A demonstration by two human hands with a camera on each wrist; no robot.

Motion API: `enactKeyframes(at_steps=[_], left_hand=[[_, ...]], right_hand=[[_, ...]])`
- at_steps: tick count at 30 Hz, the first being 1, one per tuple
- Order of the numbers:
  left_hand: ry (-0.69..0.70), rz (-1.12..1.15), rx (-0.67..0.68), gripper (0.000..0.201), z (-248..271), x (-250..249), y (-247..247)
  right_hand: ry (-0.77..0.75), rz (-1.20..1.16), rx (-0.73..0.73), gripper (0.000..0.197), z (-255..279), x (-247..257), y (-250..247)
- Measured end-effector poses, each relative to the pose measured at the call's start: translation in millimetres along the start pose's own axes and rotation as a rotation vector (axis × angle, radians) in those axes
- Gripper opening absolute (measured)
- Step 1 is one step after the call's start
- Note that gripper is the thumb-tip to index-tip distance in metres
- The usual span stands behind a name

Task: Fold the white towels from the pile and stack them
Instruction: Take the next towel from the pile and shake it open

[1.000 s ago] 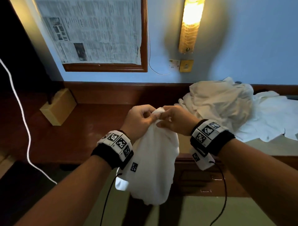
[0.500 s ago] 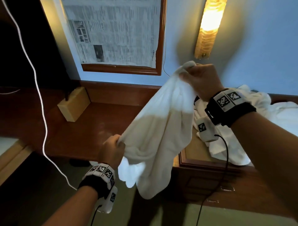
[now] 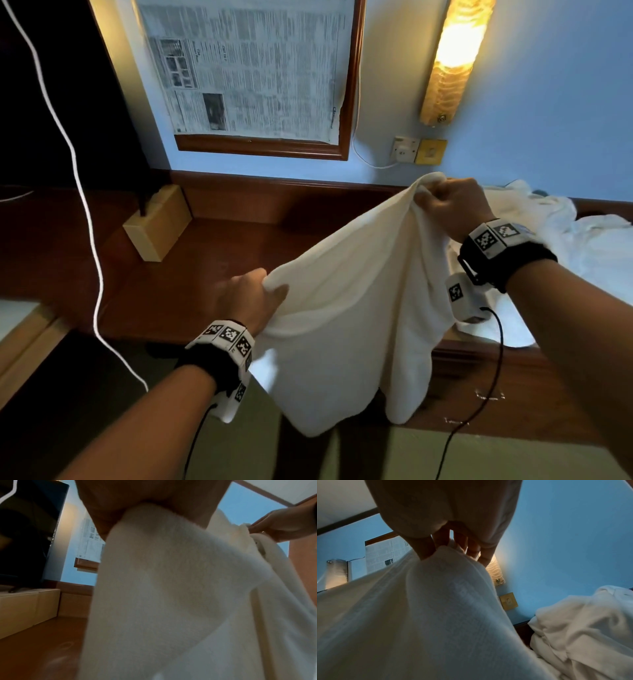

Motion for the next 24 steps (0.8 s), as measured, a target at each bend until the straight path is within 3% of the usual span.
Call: enactKeyframes(at_steps=[3,6,11,14,17,19,22,24], left_hand=[[-0.009,0.035,-0.105,0.03,-5,13,-12],[0.03,-0.002,-0.107,0.016,-10,19,-21],[0.195,-0.123,0.24,0.004,-3,26,-2],[0.311,0.04,0.352,0.02,9,27,6],[0.394,0.245,0.3,0.03,5,34,-4],[0.476,0.131,0.318,0.015,3,41,-6],[0.536,-0.301,0.379,0.058,-1,66,1],[0.464,-0.324,0.358,0.052,-7,86,0]], right_hand=[[-0.012,0.058,0.005,0.032,4,3,2],[0.028,0.135,-0.007,0.032,10,-2,0],[0.224,0.217,0.027,0.03,24,-25,9],[0.339,0.265,0.036,0.028,35,-37,10],[0.376,0.294,0.056,0.03,47,-38,12],[0.394,0.287,0.073,0.03,54,-35,16],[0.393,0.272,0.08,0.029,62,-30,25],[0.397,0.262,0.085,0.028,70,-28,32]])
Point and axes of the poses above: each hand's wrist, its own z-axis away from the middle knuckle, its own y-axis out of the palm, x = y × z, the point moved 8 cm from there along -z, towards the middle knuckle, and after that the axes turned 11 degrees about -x, right-handed, at the moved point
